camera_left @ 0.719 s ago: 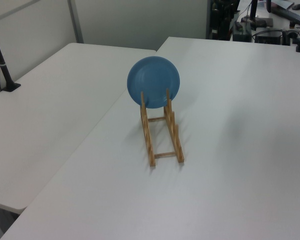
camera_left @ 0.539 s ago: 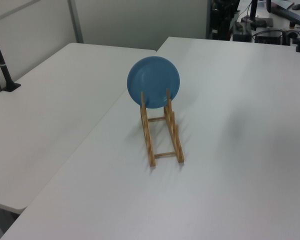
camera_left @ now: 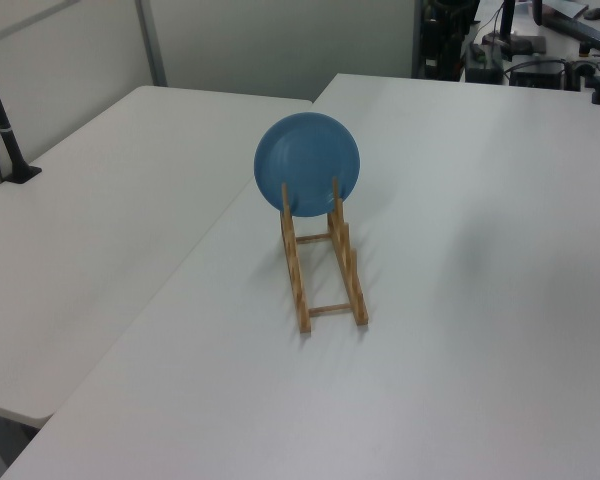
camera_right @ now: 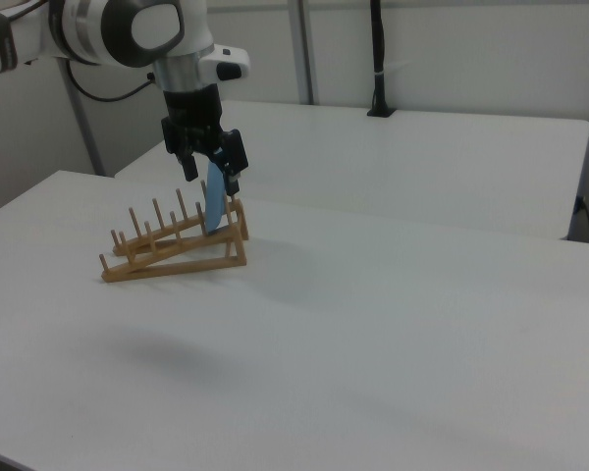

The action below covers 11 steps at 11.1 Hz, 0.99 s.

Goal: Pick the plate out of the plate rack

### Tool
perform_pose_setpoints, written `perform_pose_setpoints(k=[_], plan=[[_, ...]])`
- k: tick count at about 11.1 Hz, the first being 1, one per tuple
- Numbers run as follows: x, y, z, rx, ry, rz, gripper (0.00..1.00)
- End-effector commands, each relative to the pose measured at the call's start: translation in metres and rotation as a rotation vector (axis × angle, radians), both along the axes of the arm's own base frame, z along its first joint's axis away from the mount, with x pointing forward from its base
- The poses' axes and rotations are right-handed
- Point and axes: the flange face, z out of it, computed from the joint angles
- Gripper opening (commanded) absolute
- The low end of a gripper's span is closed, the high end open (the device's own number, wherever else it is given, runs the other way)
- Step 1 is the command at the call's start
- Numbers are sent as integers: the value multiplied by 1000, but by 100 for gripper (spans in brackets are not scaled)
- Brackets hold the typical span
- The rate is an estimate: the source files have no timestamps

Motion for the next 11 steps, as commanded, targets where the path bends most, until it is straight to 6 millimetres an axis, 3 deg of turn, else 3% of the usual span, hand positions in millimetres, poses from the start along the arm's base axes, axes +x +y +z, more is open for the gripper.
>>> perform_pose_setpoints(k=[1, 9, 10, 11], plan=[[-1, -2, 1, -16, -20, 18, 100], [-3, 7, 4, -13, -21, -10, 100], [-1, 7, 9, -23, -35, -8, 100], [-2, 6, 28, -37, -72, -7, 100]])
